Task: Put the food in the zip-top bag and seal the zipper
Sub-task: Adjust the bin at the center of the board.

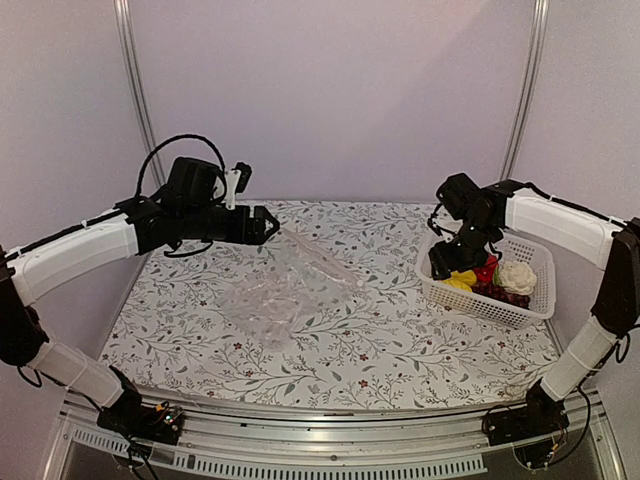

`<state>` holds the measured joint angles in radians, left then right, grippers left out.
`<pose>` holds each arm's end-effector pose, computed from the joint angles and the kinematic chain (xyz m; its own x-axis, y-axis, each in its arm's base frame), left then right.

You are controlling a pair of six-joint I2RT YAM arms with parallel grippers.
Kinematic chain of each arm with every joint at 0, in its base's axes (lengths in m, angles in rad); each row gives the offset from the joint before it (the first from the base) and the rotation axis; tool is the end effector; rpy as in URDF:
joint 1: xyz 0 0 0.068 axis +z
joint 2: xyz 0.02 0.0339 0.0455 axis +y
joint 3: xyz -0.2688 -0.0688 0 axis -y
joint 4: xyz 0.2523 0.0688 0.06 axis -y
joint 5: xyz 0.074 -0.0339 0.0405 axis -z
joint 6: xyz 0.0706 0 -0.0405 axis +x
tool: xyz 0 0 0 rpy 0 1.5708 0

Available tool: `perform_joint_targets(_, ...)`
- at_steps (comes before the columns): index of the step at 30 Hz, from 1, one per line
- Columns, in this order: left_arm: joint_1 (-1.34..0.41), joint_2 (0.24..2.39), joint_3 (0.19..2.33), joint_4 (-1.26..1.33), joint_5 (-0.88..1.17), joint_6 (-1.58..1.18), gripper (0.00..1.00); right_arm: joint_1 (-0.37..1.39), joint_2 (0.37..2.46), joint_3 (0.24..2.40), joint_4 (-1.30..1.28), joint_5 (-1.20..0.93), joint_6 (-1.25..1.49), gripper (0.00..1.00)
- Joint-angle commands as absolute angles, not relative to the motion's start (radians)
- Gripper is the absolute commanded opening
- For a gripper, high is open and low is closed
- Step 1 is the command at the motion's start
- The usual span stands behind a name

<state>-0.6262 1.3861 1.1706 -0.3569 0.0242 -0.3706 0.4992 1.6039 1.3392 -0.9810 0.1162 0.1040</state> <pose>0.2838 -0.2074 0.3041 -0.6273 0.0068 -0.7788 0.4025 0.8589 -0.3167 0.2973 0.1528 0.2375 -0.8735 -0.3588 -0.3291 -0.3542 0.9321 -0.0761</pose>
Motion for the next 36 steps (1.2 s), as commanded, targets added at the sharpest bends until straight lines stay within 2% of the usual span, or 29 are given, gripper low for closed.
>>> perform_joint_targets(1,-0.647,1.364,1.137,-0.349,0.046,-0.369,0.9,0.506,1.647,1.347,-1.025,0.047,0.099,0.64)
perform_joint_targets(9,-0.657,1.338,1.106,-0.348,0.033,-0.381,0.9,0.511,1.727,1.364,-1.004,0.021,0.098,0.58)
perform_joint_targets(13,-0.658,1.318,1.089,-0.364,0.023,-0.391,0.89,0.512,1.771,1.384,-0.967,0.011,0.104,0.41)
perform_joint_targets(17,-0.659,1.291,1.08,-0.375,0.002,-0.391,0.89,0.538,1.86,1.472,-0.96,-0.034,0.125,0.31)
perform_joint_targets(20,-0.658,1.27,1.077,-0.376,0.003,-0.393,0.9,0.558,1.957,1.618,-0.969,-0.033,0.161,0.17)
perform_joint_targets(24,-0.658,1.269,1.085,-0.376,0.003,-0.399,0.9,0.557,2.094,1.816,-0.966,-0.031,0.253,0.09)
perform_joint_targets(29,-0.659,1.297,1.114,-0.378,0.003,-0.399,0.9,0.555,2.221,2.001,-0.993,-0.126,0.326,0.17)
perform_joint_targets(33,-0.658,1.308,1.117,-0.383,0.003,-0.407,0.89,0.561,2.169,2.008,-1.034,-0.142,0.317,0.38)
perform_joint_targets(36,-0.658,1.302,1.092,-0.396,0.002,-0.445,0.89,0.561,2.084,1.979,-1.021,-0.137,0.305,0.47)
